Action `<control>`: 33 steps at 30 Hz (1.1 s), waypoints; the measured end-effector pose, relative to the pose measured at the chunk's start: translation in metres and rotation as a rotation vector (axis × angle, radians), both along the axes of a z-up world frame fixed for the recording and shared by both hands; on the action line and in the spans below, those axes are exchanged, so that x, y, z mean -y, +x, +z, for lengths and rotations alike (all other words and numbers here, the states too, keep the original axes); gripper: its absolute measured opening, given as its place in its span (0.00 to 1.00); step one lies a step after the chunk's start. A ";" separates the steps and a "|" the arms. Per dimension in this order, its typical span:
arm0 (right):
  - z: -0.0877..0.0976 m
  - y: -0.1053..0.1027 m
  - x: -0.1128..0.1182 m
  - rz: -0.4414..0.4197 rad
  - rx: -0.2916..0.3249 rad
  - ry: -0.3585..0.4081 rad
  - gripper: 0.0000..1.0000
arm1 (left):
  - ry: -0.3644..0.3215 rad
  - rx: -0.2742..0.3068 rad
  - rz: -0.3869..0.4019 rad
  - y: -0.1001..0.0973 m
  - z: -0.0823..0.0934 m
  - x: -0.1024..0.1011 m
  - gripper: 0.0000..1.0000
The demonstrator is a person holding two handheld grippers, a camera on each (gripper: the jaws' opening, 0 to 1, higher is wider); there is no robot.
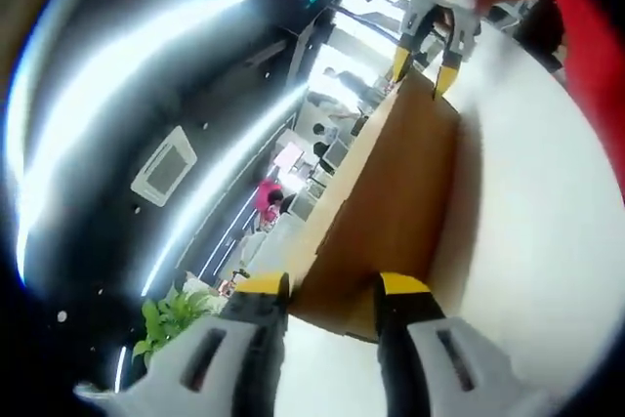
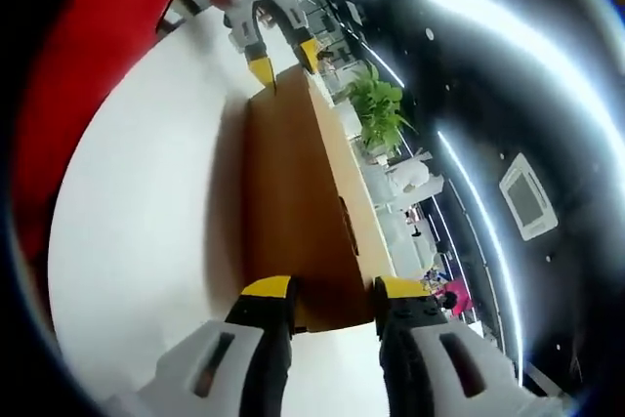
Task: Operate the shoe box by opening the lid, removing the specified soft item, and placing it in the target area until the item is outside and the box remains undamaged.
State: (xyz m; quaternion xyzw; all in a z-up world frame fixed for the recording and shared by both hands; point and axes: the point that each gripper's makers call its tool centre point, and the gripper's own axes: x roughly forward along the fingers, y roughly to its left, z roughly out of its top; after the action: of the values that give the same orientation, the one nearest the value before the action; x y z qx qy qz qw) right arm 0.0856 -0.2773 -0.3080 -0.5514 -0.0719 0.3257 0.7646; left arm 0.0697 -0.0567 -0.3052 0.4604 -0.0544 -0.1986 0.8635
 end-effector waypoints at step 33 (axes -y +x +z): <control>-0.001 0.000 0.005 -0.018 -0.088 0.089 0.31 | 0.041 0.043 0.002 -0.003 0.006 0.002 0.42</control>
State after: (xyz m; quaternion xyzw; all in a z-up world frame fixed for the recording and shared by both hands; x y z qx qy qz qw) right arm 0.0857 -0.2827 -0.3090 -0.5025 -0.0477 0.3393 0.7938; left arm 0.0667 -0.0589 -0.2990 0.4824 -0.0685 -0.1889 0.8526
